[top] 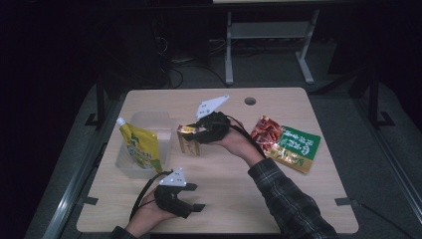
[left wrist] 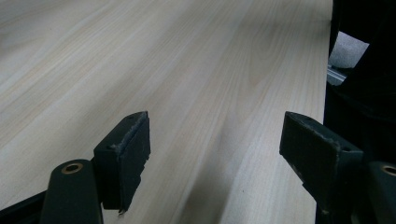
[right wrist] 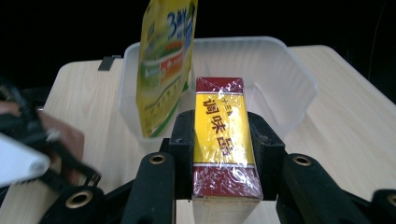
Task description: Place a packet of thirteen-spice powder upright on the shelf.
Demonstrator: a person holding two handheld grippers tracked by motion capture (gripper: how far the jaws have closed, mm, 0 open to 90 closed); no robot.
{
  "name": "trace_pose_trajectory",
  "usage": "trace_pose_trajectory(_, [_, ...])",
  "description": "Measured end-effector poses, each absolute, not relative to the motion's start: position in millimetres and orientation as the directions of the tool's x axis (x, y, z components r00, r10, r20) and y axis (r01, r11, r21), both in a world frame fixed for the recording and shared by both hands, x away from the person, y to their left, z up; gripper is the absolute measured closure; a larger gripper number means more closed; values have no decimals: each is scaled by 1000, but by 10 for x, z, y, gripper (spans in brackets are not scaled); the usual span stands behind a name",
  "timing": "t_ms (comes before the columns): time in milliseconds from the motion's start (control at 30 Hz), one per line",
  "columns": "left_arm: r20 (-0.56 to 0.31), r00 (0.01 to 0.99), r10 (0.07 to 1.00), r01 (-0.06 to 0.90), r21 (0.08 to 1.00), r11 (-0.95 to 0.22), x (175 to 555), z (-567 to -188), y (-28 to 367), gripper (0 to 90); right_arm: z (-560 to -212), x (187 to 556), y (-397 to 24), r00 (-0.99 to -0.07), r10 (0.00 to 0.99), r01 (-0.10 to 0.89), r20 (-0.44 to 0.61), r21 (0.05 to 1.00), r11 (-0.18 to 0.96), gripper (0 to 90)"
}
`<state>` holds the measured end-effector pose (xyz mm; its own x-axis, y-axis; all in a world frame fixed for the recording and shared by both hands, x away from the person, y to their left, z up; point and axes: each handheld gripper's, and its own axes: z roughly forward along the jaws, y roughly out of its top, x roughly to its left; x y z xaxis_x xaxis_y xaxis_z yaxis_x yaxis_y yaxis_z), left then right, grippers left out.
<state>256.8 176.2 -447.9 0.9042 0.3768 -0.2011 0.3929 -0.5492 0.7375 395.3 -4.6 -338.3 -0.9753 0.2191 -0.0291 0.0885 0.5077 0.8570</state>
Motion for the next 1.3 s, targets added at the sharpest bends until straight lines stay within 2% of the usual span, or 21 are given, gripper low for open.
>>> trace_pose_trajectory(333, [-203,905,374,392,739,-548,2544,-4474,1774,240,-3251,4160,381,-986,164,51,-37,862,505,671])
trace_pose_trajectory(867, [-203,913,355,378,748,-546,2539,-4464,1759,241,-3258,4293,1060,-995,96,15,-42,851,525,671])
trace_pose_trajectory(1067, [-197,917,346,369,748,-551,2534,-4460,1752,242,-3326,4321,1207,-995,78,-11,-64,838,545,671])
trace_pose_trajectory(1300, [-202,916,347,373,747,-550,2531,-4458,1751,243,-3356,4358,1277,-996,75,3,-44,842,540,671])
